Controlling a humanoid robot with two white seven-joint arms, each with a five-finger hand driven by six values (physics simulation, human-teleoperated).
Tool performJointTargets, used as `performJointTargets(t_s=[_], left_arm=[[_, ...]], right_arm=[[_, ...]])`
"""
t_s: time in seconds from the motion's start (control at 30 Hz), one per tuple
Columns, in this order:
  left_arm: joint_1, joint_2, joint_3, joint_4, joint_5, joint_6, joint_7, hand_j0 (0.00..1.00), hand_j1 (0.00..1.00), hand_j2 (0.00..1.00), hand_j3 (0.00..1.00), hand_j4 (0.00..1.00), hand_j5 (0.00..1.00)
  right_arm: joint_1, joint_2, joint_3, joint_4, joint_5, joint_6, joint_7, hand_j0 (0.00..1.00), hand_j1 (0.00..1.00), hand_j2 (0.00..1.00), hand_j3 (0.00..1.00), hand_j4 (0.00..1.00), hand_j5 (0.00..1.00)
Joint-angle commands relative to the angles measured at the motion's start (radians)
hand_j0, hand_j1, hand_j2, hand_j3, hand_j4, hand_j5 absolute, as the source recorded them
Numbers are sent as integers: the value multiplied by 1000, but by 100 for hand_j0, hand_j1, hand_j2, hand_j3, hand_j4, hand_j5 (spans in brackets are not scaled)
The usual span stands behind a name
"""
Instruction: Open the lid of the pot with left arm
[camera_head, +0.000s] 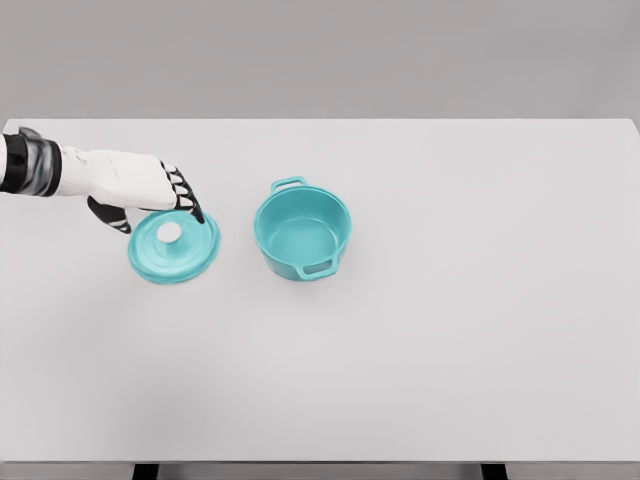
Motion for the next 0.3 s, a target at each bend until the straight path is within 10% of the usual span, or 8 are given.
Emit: performJointTargets(t_s=[0.0,0.17,0.27], left_arm=[[3,2,1,13,7,2,0,100,100,100,100,100,100],[17,-2,24,450,149,2,2,100,100,100,100,100,100],[18,-5,27,473,150,2,2,100,100,100,100,100,100]], right_arm=[[2,0,0,0,0,0,1,100,100,100,100,100,100],[2,0,0,0,0,-2,-1,100,100,100,100,100,100],[0,0,0,0,0,0,1,100,100,100,100,100,100]])
